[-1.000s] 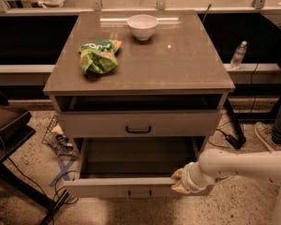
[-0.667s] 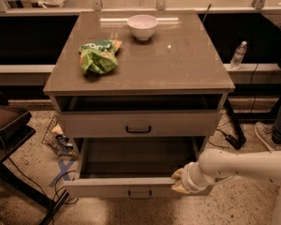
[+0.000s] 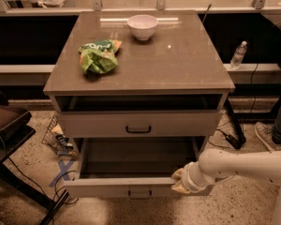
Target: Open middle drawer
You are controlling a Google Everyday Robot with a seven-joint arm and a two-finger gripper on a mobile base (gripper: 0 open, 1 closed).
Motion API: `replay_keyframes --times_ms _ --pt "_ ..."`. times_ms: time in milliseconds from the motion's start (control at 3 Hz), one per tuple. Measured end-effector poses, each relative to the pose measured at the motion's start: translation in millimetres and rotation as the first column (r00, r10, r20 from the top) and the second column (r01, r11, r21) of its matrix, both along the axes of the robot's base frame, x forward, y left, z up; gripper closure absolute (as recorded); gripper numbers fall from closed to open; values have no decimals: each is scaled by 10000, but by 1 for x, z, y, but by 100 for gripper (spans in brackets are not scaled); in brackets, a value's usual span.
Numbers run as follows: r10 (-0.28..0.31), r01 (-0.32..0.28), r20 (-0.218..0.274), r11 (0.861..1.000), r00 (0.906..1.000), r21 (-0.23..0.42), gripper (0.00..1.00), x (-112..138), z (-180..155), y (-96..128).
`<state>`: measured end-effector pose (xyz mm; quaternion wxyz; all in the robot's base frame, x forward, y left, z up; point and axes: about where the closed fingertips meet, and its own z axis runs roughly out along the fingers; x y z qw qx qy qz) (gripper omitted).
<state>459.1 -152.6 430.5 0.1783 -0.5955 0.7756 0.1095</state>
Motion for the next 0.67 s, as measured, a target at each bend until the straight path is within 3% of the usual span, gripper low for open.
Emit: replay_keyframes --times_ms 667 --pt "1 -1 -1 10000 10000 0 28 0 0 0"
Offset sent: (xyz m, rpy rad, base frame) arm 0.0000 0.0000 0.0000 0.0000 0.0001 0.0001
